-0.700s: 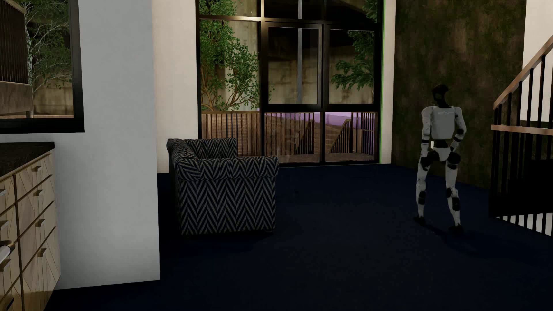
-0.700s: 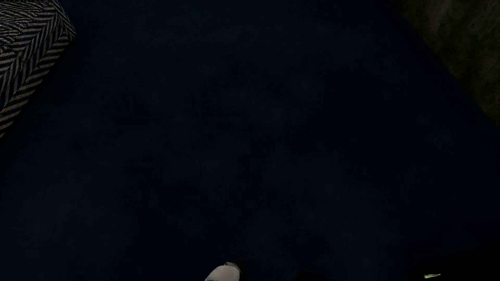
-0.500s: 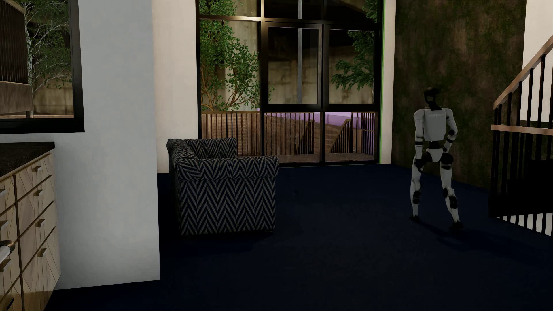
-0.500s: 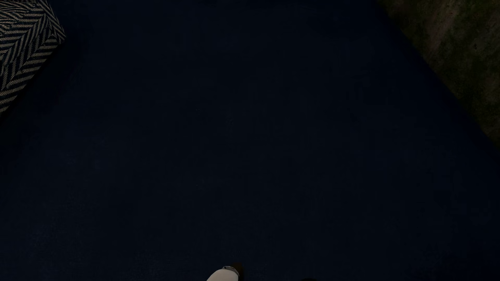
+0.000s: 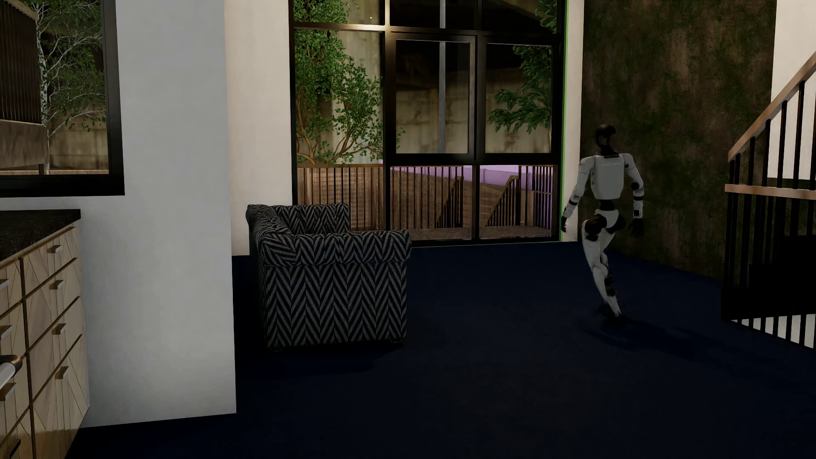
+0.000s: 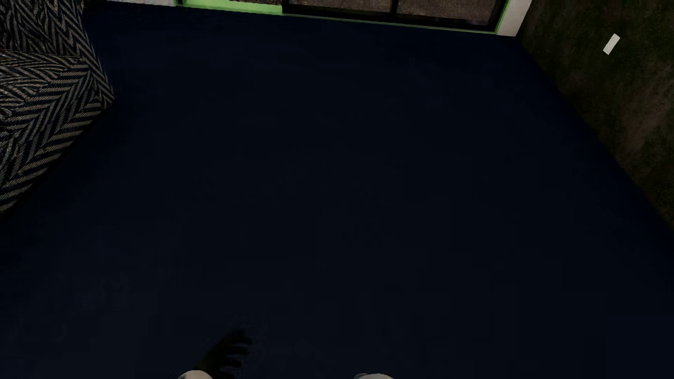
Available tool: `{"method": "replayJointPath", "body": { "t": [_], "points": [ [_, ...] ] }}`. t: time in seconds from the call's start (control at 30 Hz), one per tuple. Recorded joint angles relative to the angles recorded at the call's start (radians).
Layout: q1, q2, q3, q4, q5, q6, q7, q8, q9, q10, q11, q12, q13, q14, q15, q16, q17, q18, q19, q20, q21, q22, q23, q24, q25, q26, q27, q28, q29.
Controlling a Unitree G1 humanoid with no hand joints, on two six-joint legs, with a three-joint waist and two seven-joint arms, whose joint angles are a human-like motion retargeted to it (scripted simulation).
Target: Move towards the sofa
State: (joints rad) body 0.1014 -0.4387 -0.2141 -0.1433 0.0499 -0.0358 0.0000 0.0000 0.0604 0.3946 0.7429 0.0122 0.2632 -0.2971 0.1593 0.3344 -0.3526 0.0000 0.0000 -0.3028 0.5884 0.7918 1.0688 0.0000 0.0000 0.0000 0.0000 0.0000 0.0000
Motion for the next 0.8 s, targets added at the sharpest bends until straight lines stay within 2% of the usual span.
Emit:
{"method": "replayJointPath", "body": {
  "t": [0.1, 0.13, 0.17, 0.2, 0.23, 0.27, 0.3, 0.37, 0.43, 0.47, 0.5, 0.57, 0.63, 0.7, 0.73, 0.77, 0.8],
  "points": [
    [0.131, -0.015, -0.031, 0.034, -0.023, 0.001, 0.000, 0.000, -0.013, -0.030, -0.317, 0.017, 0.030, -0.099, 0.125, -0.003, -0.001, 0.000, 0.000, 0.029, 0.003, -0.158, -0.007, 0.000, 0.000, 0.000, 0.000, 0.000, 0.000],
    [0.161, -0.016, -0.043, 0.046, -0.030, 0.001, 0.000, 0.000, -0.016, -0.028, -0.349, 0.036, 0.037, -0.117, 0.140, -0.007, 0.001, 0.000, 0.000, 0.032, -0.011, -0.194, -0.005, 0.000, 0.000, 0.000, 0.000, 0.000, 0.000],
    [0.180, -0.021, -0.052, 0.057, -0.029, 0.006, 0.000, 0.000, -0.018, -0.020, -0.344, 0.056, 0.040, -0.122, 0.111, -0.015, 0.004, 0.000, 0.000, 0.027, -0.033, -0.208, -0.003, 0.000, 0.000, 0.000, 0.000, 0.000, 0.000],
    [0.193, -0.028, -0.057, 0.072, -0.019, 0.018, 0.000, 0.000, -0.022, -0.002, -0.315, 0.079, 0.042, -0.115, 0.105, -0.024, 0.004, 0.000, 0.000, 0.011, -0.050, -0.200, -0.001, 0.000, 0.000, 0.000, 0.000, 0.000, 0.000],
    [0.202, -0.041, -0.054, 0.090, -0.001, 0.034, 0.000, 0.000, -0.032, 0.022, -0.273, 0.102, 0.037, -0.094, 0.154, -0.035, 0.003, 0.000, 0.000, -0.015, -0.051, -0.162, 0.006, 0.000, 0.000, 0.000, 0.000, 0.000, 0.000],
    [0.209, -0.052, -0.041, 0.110, 0.026, 0.057, 0.000, 0.000, -0.042, 0.053, -0.226, 0.125, 0.026, -0.053, 0.194, -0.049, 0.000, 0.000, 0.000, -0.050, -0.033, -0.093, 0.018, 0.000, 0.000, 0.000, 0.000, 0.000, 0.000],
    [0.211, -0.043, -0.025, 0.131, 0.050, 0.080, 0.000, 0.000, -0.047, 0.102, -0.183, 0.146, 0.008, 0.012, 0.189, -0.066, -0.004, 0.000, 0.000, -0.089, -0.004, 0.007, 0.030, 0.000, 0.000, 0.000, 0.000, 0.000, 0.000],
    [0.140, 0.039, -0.004, 0.171, 0.061, 0.110, 0.000, 0.000, -0.040, 0.292, -0.144, 0.177, -0.047, 0.222, 0.104, -0.084, -0.010, 0.000, 0.000, -0.207, 0.044, 0.227, 0.031, 0.000, 0.000, 0.000, 0.000, 0.000, 0.000],
    [-0.053, 0.130, 0.030, 0.212, 0.074, 0.130, 0.000, 0.000, -0.024, 0.601, -0.148, 0.208, -0.100, 0.415, -0.007, -0.055, -0.023, 0.000, 0.000, -0.375, 0.035, 0.302, -0.027, 0.000, 0.000, 0.000, 0.000, 0.000, 0.000],
    [-0.156, 0.175, 0.060, 0.217, 0.083, 0.136, 0.000, 0.000, -0.013, 0.762, -0.150, 0.234, -0.120, 0.425, -0.067, -0.034, -0.034, 0.000, 0.000, -0.405, 0.019, 0.283, -0.066, 0.000, 0.000, 0.000, 0.000, 0.000, 0.000],
    [-0.249, 0.223, 0.096, 0.204, 0.086, 0.136, 0.000, 0.000, -0.003, 0.891, -0.156, 0.265, -0.137, 0.376, -0.122, -0.016, -0.046, 0.000, 0.000, -0.387, -0.006, 0.251, -0.105, 0.000, 0.000, 0.000, 0.000, 0.000, 0.000],
    [-0.402, 0.326, 0.178, 0.155, 0.080, 0.131, 0.000, 0.000, 0.013, 0.973, -0.175, 0.323, -0.174, 0.254, -0.219, 0.000, -0.064, 0.000, 0.000, -0.266, -0.103, 0.193, -0.170, 0.000, 0.000, 0.000, 0.000, 0.000, 0.000],
    [-0.505, 0.429, 0.263, 0.127, 0.069, 0.136, 0.000, 0.000, 0.025, 0.805, -0.198, 0.357, -0.210, 0.246, -0.295, -0.004, -0.078, 0.000, 0.000, -0.143, -0.226, 0.152, -0.243, 0.000, 0.000, 0.000, 0.000, 0.000, 0.000],
    [-0.556, 0.512, 0.334, 0.123, 0.057, 0.134, 0.000, 0.000, 0.021, 0.459, -0.221, 0.372, -0.254, 0.327, -0.368, -0.018, -0.087, 0.000, 0.000, -0.076, -0.322, 0.134, -0.319, 0.000, 0.000, 0.000, 0.000, 0.000, 0.000],
    [-0.555, 0.550, 0.360, 0.127, 0.054, 0.132, 0.000, 0.000, 0.014, 0.273, -0.235, 0.378, -0.282, 0.331, -0.408, -0.030, -0.089, 0.000, 0.000, -0.055, -0.351, 0.136, -0.355, 0.000, 0.000, 0.000, 0.000, 0.000, 0.000],
    [-0.539, 0.596, 0.379, 0.136, 0.058, 0.134, 0.000, 0.000, 0.009, 0.115, -0.252, 0.383, -0.313, 0.283, -0.451, -0.044, -0.089, 0.000, 0.000, -0.045, -0.368, 0.147, -0.388, 0.000, 0.000, 0.000, 0.000, 0.000, 0.000],
    [-0.520, 0.645, 0.394, 0.148, 0.064, 0.139, 0.000, 0.000, 0.003, 0.027, -0.269, 0.386, -0.342, 0.182, -0.494, -0.058, -0.088, 0.000, 0.000, -0.050, -0.375, 0.166, -0.419, 0.000, 0.000, 0.000, 0.000, 0.000, 0.000]
  ]
}}
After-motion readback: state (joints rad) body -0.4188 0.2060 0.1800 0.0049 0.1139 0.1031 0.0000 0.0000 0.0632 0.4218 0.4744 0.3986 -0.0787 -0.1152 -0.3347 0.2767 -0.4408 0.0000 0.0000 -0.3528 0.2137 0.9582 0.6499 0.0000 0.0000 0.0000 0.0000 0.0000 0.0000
